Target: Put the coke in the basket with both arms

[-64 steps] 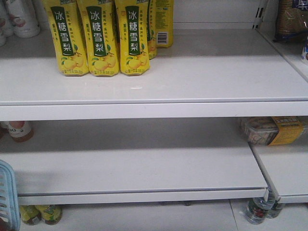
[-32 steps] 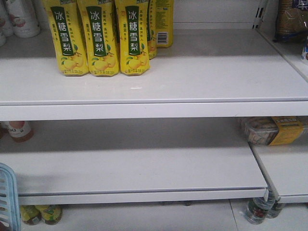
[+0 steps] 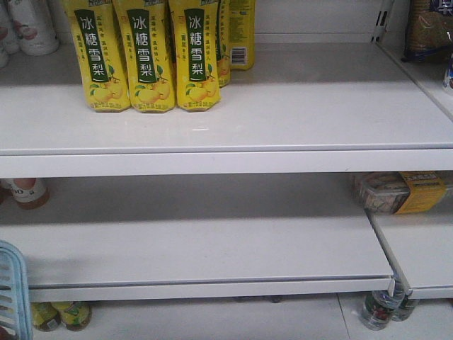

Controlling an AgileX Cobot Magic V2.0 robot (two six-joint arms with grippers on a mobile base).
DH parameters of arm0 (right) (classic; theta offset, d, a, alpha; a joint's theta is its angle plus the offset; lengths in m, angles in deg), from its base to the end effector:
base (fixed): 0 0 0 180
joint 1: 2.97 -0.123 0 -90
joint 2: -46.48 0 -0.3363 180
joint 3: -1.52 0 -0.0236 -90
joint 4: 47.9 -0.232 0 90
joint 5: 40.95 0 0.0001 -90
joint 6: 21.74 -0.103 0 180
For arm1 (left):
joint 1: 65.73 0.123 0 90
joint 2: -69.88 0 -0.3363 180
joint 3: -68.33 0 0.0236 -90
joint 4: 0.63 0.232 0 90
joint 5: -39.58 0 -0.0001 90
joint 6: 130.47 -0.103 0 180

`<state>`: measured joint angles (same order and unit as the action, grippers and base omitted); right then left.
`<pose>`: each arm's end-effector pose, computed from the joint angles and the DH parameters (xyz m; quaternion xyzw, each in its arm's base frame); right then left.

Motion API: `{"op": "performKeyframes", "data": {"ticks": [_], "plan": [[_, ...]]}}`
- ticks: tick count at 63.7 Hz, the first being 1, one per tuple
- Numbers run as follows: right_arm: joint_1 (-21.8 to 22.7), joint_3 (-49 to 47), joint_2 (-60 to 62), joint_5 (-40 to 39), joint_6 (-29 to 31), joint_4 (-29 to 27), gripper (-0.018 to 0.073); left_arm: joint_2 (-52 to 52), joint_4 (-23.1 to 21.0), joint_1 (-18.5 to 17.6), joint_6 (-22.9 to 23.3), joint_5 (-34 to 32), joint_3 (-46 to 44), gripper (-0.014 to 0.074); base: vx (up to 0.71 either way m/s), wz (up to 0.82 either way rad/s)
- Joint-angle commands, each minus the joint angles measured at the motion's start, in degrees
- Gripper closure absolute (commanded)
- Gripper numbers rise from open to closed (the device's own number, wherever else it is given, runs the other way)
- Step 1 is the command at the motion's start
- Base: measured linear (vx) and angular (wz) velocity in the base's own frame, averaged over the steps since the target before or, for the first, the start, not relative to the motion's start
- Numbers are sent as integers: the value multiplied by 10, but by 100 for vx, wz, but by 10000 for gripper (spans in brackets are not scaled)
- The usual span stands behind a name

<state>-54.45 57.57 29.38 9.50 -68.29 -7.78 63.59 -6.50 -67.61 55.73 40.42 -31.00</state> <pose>0.0239 -0.0522 0.2725 -0.1030 0.8242 0.1145 0.5450 -0.0009 -0.0001 0.1996 -0.0610 0.6907 -0.0880 0.7152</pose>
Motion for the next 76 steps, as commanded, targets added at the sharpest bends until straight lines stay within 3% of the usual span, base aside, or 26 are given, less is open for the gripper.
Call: {"op": "performKeyframes", "data": {"ticks": [1, 10, 17, 24, 33, 40, 50, 58, 67, 76], "plan": [[0, -15, -11, -32, 3, 19, 564, 12, 13, -1, -18, -89, -18, 602, 0, 0], [7, -15, -38, -40, 14, -43, 564, 12, 13, -1, -18, -89, -18, 602, 0, 0], [52, -3, -47, -78, 36, -85, 564, 12, 13, -1, -18, -89, -18, 602, 0, 0], [141, 53, -33, -180, 127, -157, 564, 12, 13, -1, -18, -89, -18, 602, 0, 0], [266, 121, 6, -287, 273, -301, 564, 12, 13, -1, -18, -89, -18, 602, 0, 0], [355, 158, 38, -342, 326, -376, 564, 12, 13, -1, -18, -89, -18, 602, 0, 0], [451, 191, 98, -379, 316, -381, 564, 12, 13, -1, -18, -89, -18, 602, 0, 0], [499, 216, 118, -424, 317, -380, 564, 12, 13, -1, -18, -89, -18, 602, 0, 0], [521, 245, 118, -505, 318, -390, 564, 12, 13, -1, -18, -89, -18, 602, 0, 0], [520, 245, 118, -570, 333, -361, 564, 12, 13, -1, -18, -89, -18, 602, 0, 0]]}}
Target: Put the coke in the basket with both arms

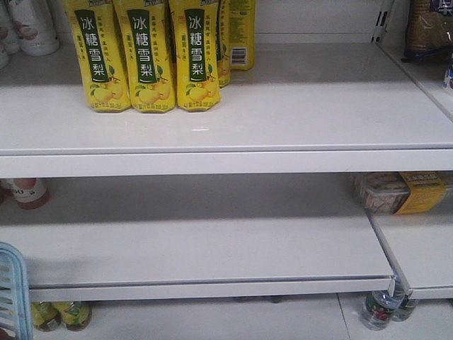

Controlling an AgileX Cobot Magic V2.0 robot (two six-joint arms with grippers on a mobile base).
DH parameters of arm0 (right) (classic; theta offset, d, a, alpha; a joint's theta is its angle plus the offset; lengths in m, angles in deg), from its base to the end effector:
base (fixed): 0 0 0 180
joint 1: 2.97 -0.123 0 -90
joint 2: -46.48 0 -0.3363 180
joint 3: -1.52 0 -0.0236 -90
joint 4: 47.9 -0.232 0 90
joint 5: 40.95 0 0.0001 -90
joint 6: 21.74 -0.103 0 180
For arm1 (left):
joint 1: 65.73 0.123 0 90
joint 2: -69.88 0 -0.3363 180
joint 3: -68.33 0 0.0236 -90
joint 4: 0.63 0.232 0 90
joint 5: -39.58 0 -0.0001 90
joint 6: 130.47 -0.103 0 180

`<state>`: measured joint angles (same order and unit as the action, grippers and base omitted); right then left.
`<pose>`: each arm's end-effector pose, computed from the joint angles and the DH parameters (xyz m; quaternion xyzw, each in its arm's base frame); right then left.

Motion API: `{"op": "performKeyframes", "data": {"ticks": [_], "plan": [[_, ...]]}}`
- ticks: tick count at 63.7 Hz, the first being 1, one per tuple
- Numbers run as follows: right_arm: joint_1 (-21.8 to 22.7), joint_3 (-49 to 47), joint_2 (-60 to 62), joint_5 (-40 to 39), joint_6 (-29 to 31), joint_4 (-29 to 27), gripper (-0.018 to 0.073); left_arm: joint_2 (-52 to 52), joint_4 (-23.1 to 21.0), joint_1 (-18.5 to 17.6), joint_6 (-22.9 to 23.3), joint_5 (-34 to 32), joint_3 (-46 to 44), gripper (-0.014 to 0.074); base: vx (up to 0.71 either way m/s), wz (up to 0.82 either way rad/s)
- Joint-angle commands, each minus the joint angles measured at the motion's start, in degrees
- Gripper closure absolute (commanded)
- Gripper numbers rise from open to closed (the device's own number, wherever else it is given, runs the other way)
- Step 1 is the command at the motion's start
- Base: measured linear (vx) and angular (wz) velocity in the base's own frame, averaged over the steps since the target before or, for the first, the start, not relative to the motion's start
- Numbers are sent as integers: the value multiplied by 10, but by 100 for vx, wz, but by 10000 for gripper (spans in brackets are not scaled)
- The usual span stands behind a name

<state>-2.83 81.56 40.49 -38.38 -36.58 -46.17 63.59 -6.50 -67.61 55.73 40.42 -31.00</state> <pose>-0.0017 -0.0001 0.2001 0.0811 0.6937 0.0804 0.7112 -0.0009 -0.0001 0.1996 -0.0610 0.6907 -0.0880 0.7152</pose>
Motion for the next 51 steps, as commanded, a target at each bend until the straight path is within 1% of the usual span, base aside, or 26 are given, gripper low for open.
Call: {"op": "performKeyframes", "data": {"ticks": [1, 5, 13, 20, 24, 32, 39, 51], "plan": [[4, 5, 7, -96, 16, 27, 564, 12, 13, -1, -18, -89, -18, 602, 0, 0], [4, 5, 7, -110, 17, 30, 564, 12, 13, -1, -18, -89, -18, 602, 0, 0], [4, 5, 7, -110, 20, 34, 564, 12, 13, -1, -18, -89, -18, 602, 0, 0], [4, 5, 7, -110, 24, 73, 564, 12, 13, -1, -18, -89, -18, 602, 0, 0], [4, 5, 7, -110, 28, 84, 564, 12, 13, -1, -18, -89, -18, 602, 0, 0], [4, 5, 7, -110, 28, 82, 564, 12, 13, -1, -18, -89, -18, 602, 0, 0], [4, 5, 7, -110, 28, 67, 564, 12, 13, -1, -18, -89, -18, 602, 0, 0], [4, 4, 7, -110, 30, 67, 564, 12, 13, -1, -18, -89, -18, 602, 0, 0]]}}
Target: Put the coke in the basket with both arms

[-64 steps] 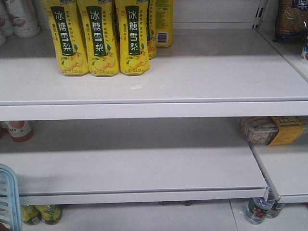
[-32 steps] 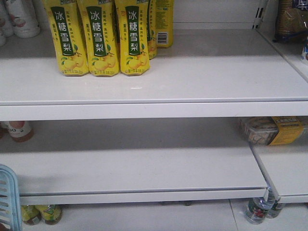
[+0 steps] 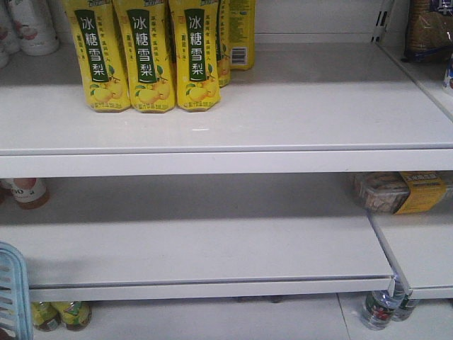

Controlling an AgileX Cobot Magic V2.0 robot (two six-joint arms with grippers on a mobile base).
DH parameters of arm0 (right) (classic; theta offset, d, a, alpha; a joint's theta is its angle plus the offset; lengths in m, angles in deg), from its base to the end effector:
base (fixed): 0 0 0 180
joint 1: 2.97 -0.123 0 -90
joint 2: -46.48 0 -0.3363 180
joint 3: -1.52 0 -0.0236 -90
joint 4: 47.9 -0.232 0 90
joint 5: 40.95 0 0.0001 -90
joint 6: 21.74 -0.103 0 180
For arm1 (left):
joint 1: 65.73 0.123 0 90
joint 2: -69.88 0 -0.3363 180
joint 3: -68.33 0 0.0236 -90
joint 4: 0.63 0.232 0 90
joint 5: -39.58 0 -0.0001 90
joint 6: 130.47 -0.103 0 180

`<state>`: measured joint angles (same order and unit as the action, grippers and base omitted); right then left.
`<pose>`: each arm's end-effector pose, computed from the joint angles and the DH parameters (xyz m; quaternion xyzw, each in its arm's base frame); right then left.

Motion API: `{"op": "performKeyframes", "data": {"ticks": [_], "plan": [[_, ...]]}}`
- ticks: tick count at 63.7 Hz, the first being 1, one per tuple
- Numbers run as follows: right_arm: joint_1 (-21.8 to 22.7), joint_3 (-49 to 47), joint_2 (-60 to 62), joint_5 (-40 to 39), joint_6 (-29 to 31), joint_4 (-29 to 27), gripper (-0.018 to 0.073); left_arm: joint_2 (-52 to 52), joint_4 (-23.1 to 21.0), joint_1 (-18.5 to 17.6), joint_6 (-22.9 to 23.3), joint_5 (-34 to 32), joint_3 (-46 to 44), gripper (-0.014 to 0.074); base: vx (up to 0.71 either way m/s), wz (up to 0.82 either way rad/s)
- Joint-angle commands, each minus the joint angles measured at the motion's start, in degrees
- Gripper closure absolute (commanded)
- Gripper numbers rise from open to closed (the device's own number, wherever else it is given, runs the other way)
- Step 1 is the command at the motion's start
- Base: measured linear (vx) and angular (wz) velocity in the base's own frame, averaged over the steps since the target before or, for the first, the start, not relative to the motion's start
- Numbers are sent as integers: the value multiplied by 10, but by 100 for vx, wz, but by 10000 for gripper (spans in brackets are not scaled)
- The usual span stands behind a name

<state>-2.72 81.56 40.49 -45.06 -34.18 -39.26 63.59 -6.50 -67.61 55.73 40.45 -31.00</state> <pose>-0.0027 0.0011 0.2120 0.0192 0.6556 0.0271 0.7544 -0.0009 -0.0001 0.1995 -0.0610 0.6909 -0.0880 0.7150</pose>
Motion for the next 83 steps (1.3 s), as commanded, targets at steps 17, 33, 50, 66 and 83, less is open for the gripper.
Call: {"op": "performKeyframes", "data": {"ticks": [17, 33, 50, 66, 83], "plan": [[3, 4, 7, -40, 6, -2, 564, 12, 13, -1, -18, -89, -18, 602, 0, 0], [3, 4, 7, -40, 6, -2, 564, 12, 13, -1, -18, -89, -18, 602, 0, 0], [3, 4, 7, -40, 6, -2, 564, 12, 13, -1, -18, -89, -18, 602, 0, 0], [3, 4, 7, -40, 6, -2, 564, 12, 13, -1, -18, -89, -18, 602, 0, 0], [3, 4, 7, -40, 6, -2, 564, 12, 13, -1, -18, -89, -18, 602, 0, 0]]}}
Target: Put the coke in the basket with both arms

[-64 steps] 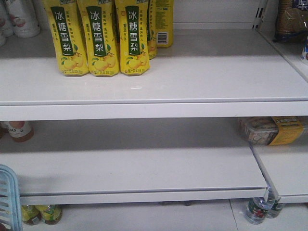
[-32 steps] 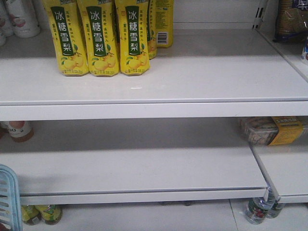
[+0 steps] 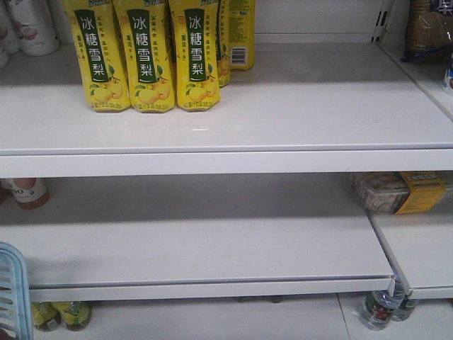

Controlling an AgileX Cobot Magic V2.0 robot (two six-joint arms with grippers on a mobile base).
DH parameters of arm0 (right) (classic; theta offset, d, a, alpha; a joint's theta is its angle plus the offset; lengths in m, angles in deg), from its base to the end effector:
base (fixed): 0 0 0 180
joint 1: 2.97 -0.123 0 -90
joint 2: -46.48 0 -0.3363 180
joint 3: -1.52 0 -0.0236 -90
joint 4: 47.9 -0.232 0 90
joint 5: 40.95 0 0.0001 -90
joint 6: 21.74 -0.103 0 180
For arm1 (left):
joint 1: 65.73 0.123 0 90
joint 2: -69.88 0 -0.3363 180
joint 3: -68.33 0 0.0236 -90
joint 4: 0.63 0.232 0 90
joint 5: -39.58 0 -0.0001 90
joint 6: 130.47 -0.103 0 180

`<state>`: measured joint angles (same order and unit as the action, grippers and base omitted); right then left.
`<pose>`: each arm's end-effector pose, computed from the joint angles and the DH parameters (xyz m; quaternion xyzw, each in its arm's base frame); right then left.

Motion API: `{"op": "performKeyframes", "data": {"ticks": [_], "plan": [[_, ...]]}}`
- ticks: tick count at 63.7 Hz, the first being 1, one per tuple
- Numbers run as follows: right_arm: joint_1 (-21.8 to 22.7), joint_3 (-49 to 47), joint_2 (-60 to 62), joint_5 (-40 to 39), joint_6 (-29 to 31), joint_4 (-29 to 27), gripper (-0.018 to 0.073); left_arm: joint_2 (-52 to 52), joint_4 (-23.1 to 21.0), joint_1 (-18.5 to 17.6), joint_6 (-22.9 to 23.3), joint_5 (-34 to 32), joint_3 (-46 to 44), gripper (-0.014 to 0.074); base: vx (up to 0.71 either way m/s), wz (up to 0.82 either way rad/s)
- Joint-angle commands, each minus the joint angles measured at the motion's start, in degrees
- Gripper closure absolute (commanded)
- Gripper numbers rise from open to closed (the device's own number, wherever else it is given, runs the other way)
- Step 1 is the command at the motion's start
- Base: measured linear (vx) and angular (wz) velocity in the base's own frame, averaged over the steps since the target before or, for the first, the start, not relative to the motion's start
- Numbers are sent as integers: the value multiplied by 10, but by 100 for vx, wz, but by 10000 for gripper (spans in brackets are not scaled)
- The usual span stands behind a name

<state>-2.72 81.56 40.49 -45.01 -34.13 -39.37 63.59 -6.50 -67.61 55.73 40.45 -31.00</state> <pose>-0.0026 0.0011 0.2119 0.0197 0.6559 0.0274 0.7541 -0.0009 -0.0001 0.1995 -0.0610 0.6909 -0.0880 0.7150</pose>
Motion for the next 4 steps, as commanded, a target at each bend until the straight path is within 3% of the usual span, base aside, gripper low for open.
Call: {"op": "performKeyframes", "data": {"ticks": [1, 4], "plan": [[3, 4, 7, -40, 6, -1, 564, 12, 13, -1, -18, -89, -18, 602, 0, 0], [3, 4, 7, -40, 6, -1, 564, 12, 13, -1, -18, -89, -18, 602, 0, 0]]}}
